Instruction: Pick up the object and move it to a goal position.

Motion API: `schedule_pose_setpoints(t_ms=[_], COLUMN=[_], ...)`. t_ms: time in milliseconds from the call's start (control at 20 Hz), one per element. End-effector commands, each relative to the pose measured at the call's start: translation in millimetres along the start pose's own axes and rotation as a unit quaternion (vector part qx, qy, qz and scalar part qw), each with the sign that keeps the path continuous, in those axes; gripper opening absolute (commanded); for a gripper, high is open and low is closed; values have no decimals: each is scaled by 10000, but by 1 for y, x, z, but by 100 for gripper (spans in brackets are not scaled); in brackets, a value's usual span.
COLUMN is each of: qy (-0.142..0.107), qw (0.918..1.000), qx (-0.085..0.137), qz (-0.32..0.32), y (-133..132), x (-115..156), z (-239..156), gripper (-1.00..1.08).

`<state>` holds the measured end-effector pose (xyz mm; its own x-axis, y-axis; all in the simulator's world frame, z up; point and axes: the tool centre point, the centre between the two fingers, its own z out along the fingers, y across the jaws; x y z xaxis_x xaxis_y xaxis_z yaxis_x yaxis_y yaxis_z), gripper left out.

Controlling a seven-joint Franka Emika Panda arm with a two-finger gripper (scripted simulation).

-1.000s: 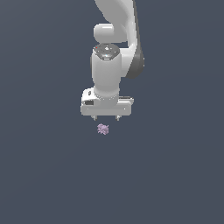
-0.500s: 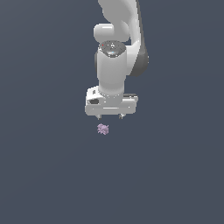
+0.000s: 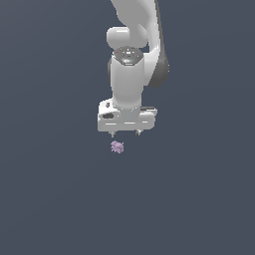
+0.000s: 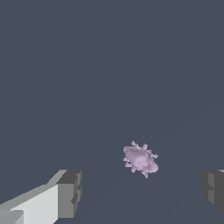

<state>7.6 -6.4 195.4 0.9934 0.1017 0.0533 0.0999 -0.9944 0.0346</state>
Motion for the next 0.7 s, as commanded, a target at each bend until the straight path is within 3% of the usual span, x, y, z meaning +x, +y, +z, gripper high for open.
schedule_pose_setpoints(t_ms=[0, 350, 650], qy=[-7, -38, -75], qw=[9999, 9981, 9916], qx=[0, 5, 20], qz=[-106, -619, -1292], y=[1, 5, 11], x=[-1, -4, -9], z=[2, 13, 27], gripper=[100, 100, 100])
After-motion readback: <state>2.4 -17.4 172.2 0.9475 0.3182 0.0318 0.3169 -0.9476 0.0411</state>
